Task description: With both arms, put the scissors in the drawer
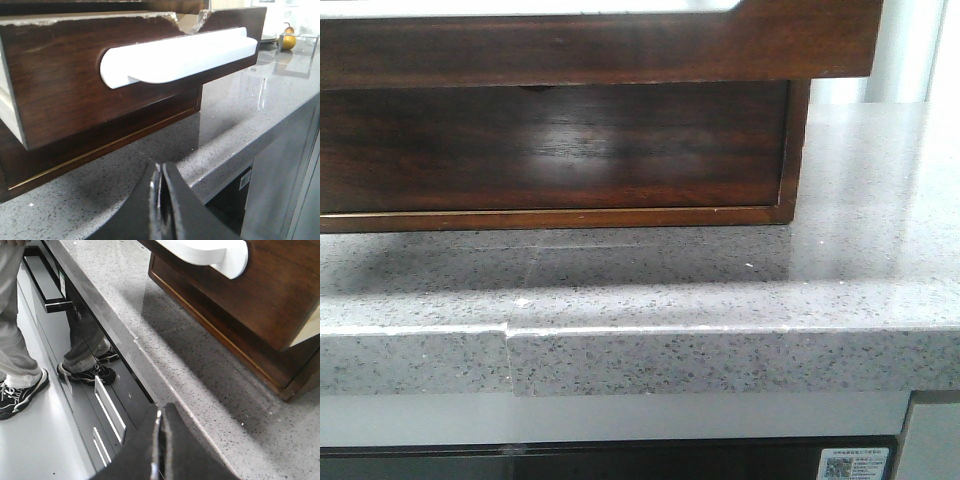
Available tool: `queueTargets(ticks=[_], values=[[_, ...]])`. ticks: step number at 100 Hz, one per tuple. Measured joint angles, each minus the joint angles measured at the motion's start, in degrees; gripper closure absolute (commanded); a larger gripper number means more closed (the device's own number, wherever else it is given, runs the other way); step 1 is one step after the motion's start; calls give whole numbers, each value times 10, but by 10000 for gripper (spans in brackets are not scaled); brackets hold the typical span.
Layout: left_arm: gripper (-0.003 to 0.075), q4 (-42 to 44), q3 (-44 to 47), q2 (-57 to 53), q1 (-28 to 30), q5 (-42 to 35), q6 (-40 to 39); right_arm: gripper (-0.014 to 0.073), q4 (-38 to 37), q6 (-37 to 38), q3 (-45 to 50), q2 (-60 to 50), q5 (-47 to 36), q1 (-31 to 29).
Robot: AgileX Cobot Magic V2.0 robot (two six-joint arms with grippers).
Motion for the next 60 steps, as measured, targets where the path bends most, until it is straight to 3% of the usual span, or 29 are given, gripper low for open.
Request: queueTargets(ticks=[13, 30, 60], values=[[742, 5, 0, 0, 21, 0, 0, 655, 0, 0, 0, 0, 0, 0], [742, -7, 9, 0, 109, -16, 0, 655, 0, 0, 0, 0, 0, 0], [742, -41, 86, 0, 279, -179, 0, 655, 0, 0, 0, 0, 0, 0]])
